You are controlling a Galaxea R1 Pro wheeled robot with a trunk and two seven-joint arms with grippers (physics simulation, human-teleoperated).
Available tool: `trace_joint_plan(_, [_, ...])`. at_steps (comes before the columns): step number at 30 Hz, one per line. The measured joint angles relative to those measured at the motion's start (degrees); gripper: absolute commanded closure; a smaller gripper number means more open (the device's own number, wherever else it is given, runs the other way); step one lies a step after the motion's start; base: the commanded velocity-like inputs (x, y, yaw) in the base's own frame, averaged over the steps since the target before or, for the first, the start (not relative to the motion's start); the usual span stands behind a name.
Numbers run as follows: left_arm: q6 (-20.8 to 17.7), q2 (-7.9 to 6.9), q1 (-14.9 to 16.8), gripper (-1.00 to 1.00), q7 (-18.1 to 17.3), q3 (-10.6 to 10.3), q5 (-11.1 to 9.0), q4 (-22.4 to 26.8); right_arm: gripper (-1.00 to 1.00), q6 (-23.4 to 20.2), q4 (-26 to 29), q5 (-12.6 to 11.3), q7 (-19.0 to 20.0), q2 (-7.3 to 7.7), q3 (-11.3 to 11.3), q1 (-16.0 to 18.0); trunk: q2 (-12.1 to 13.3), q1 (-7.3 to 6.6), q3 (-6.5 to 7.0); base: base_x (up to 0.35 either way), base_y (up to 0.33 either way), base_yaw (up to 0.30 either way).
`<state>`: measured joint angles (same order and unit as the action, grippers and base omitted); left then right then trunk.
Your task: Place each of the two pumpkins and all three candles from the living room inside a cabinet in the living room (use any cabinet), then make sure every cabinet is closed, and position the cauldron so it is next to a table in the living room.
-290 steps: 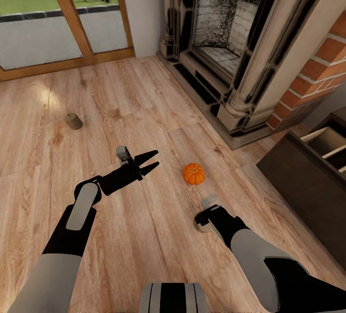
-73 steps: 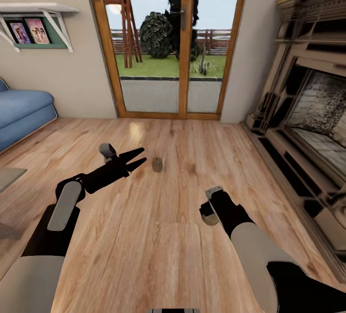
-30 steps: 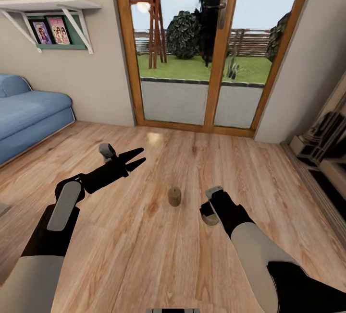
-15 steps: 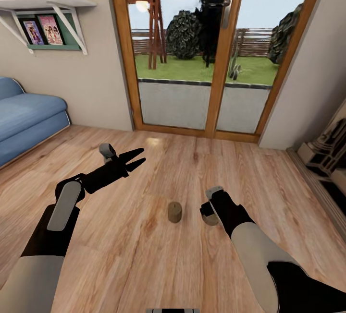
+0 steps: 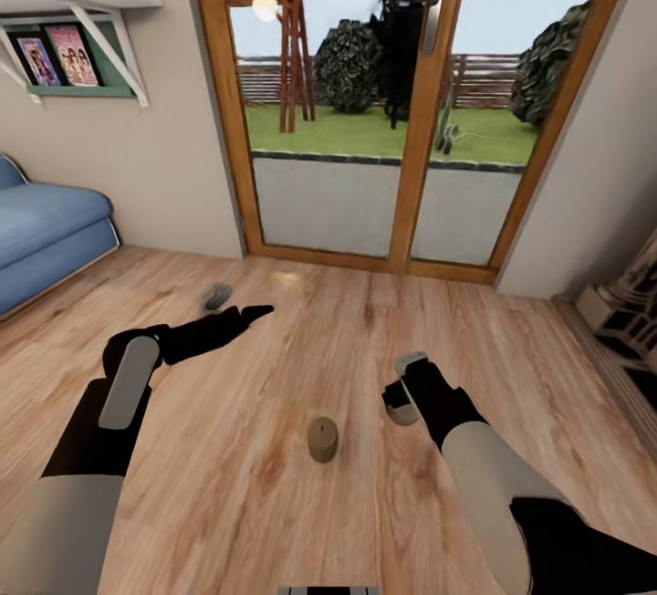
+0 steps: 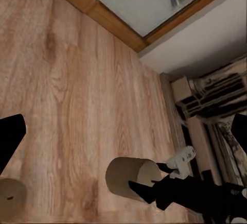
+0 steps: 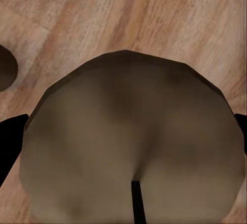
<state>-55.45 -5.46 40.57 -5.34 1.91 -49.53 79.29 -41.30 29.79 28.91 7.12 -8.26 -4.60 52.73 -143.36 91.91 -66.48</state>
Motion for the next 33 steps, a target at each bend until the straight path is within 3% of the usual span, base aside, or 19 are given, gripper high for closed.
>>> trace_joint_plan(3, [-1.90, 0.01, 0.23, -1.00, 12.10, -0.36, 0.25, -0.03, 1.00, 0.06, 0.60, 0.01, 0.00, 0.18, -0.17, 0.00, 0.00, 0.00, 0.00, 0.337, -0.120, 0.000])
trace_joint_plan(4, [-2.10, 0.01, 0.21, -1.00, 15.47, -0.89, 0.26, -0.19, 1.00, 0.07, 0.94, 0.01, 0.00, 0.18, -0.21, 0.01, 0.00, 0.00, 0.00, 0.337, -0.120, 0.000])
trace_joint_plan(6, [-2.51, 0.00, 0.14, -1.00, 25.96, -3.11, 0.19, -0.75, 1.00, 0.00, 2.42, 0.12, -0.03, 0.25, -1.00, 0.01, 0.00, 0.00, 0.00, 0.337, -0.120, 0.000])
trace_joint_plan(10, [-2.94, 0.40, -0.05, -1.00, 37.60, -4.45, -0.03, -0.93, 1.00, -0.08, 3.73, -0.01, -0.07, 0.44, -2.10, 0.00, 0.00, 0.00, 0.00, 0.253, -0.090, 0.000])
trace_joint_plan(14, [-1.61, 1.69, -1.35, -1.00, 37.92, -5.56, -1.24, -2.22, 1.00, 0.21, 3.69, -0.10, -0.07, 0.52, -2.27, 0.21, 0.00, 0.00, 0.00, 0.000, 0.000, 0.000])
trace_joint_plan(17, [-1.77, 2.58, -2.32, -1.00, 36.96, -4.60, -0.76, -3.18, 1.00, 0.18, 3.69, -0.14, 0.00, 0.58, -2.32, 0.26, 0.00, 0.00, 0.00, 0.000, 0.000, 0.000])
trace_joint_plan(24, [-0.40, 4.78, -3.56, -1.00, 35.08, -6.84, -0.22, -5.40, 1.00, -0.13, 5.13, -1.16, 1.85, 2.74, -3.41, 0.27, -0.06, 0.10, -0.89, 0.000, 0.000, 0.000])
trace_joint_plan(33, [0.25, 4.85, -3.57, -1.00, 35.22, -9.72, 0.00, -8.26, 1.00, -0.33, 8.08, -2.29, 4.67, 5.69, -5.61, 0.28, -0.06, 0.10, -0.89, 0.018, -0.012, 0.000])
